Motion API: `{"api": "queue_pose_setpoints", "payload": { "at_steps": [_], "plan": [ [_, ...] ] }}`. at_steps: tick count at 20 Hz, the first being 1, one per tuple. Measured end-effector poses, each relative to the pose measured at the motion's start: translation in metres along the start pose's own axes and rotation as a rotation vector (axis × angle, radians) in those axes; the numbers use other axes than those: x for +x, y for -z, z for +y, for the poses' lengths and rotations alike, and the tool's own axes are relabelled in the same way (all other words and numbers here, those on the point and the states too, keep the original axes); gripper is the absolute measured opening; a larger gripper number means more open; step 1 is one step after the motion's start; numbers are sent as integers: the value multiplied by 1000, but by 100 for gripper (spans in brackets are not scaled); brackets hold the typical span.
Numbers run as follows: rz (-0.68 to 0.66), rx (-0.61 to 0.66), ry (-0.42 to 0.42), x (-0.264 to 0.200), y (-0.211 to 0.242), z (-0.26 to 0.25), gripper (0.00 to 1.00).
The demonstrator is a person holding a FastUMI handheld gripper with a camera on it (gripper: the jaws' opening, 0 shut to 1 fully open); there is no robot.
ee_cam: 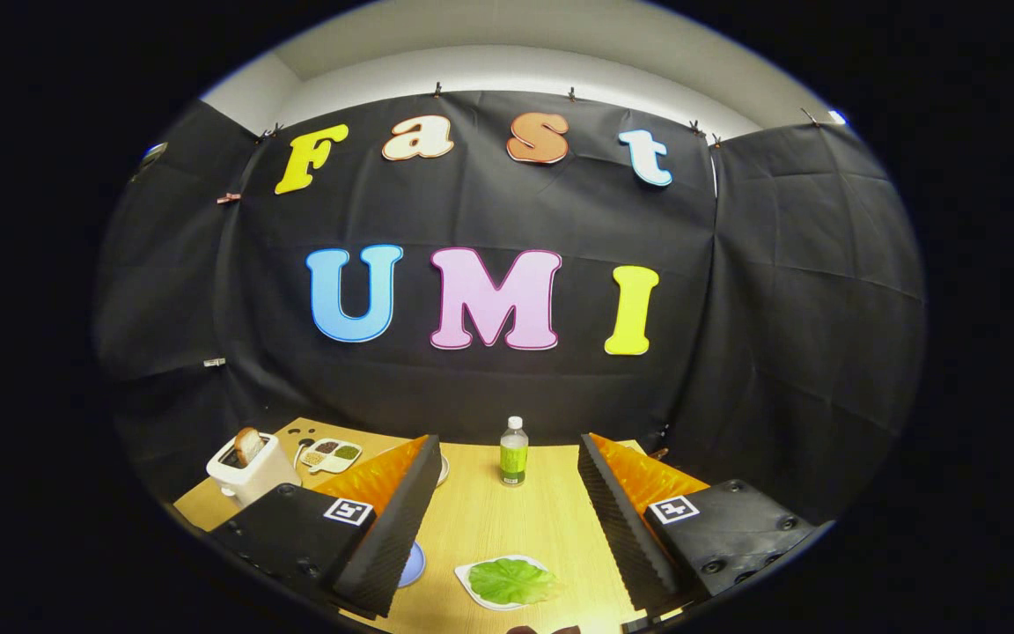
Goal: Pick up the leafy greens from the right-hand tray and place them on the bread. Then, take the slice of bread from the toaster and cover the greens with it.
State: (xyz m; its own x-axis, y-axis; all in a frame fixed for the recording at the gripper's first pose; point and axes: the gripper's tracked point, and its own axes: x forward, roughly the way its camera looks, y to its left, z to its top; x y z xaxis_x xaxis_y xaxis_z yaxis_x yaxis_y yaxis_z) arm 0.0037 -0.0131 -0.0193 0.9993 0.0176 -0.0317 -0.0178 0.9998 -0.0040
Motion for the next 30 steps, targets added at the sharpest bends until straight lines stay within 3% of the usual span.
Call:
{"api": "queue_pose_setpoints", "payload": {
  "at_steps": [4, 19, 30],
  "plan": [
    [69, -10, -57, 15, 36, -2, 98],
    [538, -168, -382, 63, 267, 16, 98],
    [740, -279, -491, 84, 368, 9, 96]
  ]
}}
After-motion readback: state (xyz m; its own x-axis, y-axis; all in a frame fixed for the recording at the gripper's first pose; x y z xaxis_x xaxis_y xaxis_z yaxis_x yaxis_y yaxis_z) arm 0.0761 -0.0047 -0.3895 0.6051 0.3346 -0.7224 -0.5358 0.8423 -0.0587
